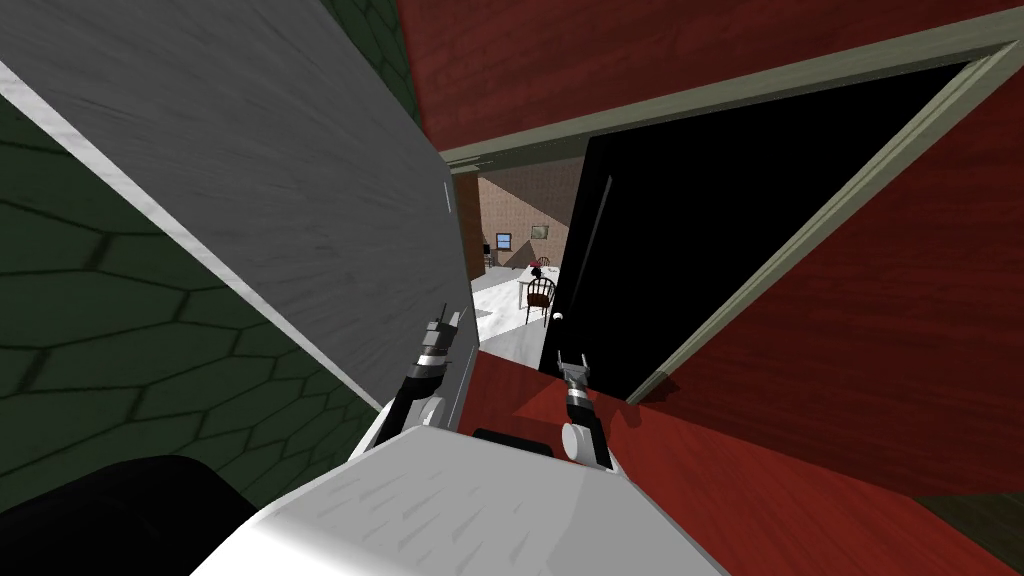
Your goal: Pull the door open
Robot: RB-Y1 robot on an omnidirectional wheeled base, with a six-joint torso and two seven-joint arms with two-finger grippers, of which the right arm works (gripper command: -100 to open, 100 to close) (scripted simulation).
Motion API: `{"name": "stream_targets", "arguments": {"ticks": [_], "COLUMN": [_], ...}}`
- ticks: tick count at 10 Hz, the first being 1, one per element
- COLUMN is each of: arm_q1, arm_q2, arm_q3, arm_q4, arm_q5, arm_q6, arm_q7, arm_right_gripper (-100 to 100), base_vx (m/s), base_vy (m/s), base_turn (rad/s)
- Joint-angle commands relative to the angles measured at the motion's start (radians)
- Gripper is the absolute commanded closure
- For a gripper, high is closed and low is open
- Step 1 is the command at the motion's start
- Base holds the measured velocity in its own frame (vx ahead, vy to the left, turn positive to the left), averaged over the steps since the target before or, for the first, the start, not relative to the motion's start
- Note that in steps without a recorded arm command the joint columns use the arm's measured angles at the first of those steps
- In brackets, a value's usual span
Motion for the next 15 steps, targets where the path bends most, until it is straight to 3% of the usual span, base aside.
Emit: {"name": "stream_targets", "arguments": {"ticks": [1,11,13,15], "arm_q1": [-0.016,-0.088,-0.094,-0.115], "arm_q2": [-0.002,-0.030,-0.032,-0.040], "arm_q3": [0.005,0.061,0.066,0.082], "arm_q4": [0.033,0.243,0.260,0.322], "arm_q5": [-0.008,-0.102,-0.110,-0.138], "arm_q6": [-0.007,-0.034,-0.036,-0.044], "arm_q7": [-0.017,-0.168,-0.180,-0.224], "arm_right_gripper": [-100,-100,-100,-100], "base_vx": [0.073,0.091,0.056,0.137], "base_vy": [-0.002,0.000,-0.007,-0.003], "base_turn": [0.001,0.000,0.001,-0.005]}}
